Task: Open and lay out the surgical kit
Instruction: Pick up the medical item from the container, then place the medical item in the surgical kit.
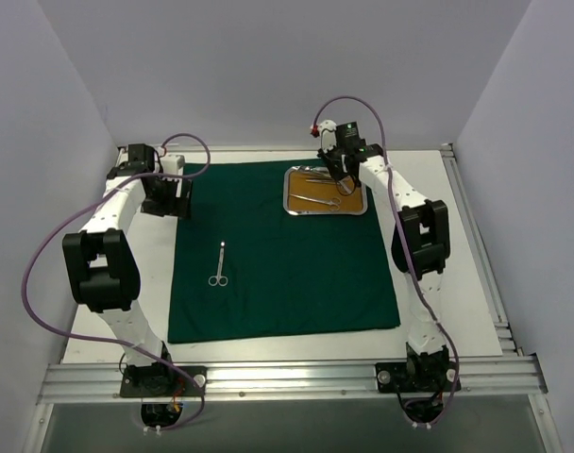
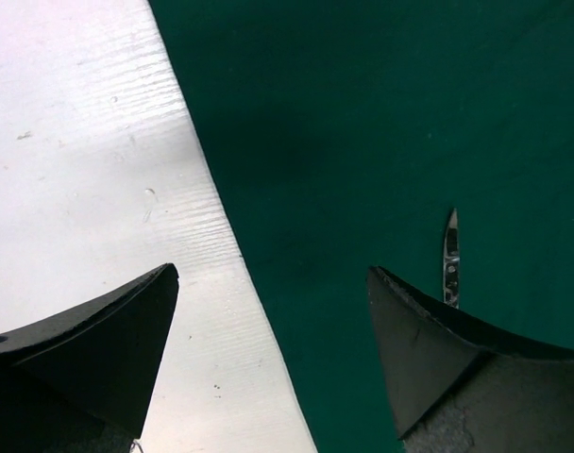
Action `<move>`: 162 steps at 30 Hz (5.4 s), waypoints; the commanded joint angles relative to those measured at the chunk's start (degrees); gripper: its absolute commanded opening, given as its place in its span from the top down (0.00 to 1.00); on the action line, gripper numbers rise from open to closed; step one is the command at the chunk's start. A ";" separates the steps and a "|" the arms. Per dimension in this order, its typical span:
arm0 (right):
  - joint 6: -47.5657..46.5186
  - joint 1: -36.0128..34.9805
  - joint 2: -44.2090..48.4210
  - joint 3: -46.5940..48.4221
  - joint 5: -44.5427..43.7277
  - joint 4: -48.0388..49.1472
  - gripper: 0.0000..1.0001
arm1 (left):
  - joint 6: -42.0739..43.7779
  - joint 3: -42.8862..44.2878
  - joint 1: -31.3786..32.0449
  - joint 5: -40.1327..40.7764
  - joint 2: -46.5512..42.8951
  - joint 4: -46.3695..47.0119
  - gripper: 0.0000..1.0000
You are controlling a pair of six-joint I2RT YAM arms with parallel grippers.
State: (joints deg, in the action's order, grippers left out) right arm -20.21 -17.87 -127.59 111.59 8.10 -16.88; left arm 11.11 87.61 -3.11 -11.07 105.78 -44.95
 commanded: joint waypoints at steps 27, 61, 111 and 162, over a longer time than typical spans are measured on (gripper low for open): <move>58.08 -30.38 32.66 -30.90 -34.47 35.34 1.00 | -10.41 0.81 19.99 -22.94 -16.66 7.24 0.12; 61.53 -30.56 30.91 -32.40 -20.51 41.75 0.98 | -13.05 -1.74 23.86 -16.17 -16.83 12.08 0.98; 53.34 -19.05 36.71 -47.87 26.44 71.64 0.95 | -17.62 -9.48 16.91 -56.25 -19.38 23.24 0.98; 47.54 -12.63 29.94 -52.00 -13.19 2.47 1.00 | -6.28 1.60 6.02 -21.10 -15.69 -3.48 0.06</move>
State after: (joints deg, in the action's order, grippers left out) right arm 28.56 -31.18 -97.80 56.73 -3.49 -13.52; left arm 3.88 87.42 3.29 -31.90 89.71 -48.27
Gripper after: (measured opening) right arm 0.021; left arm 0.938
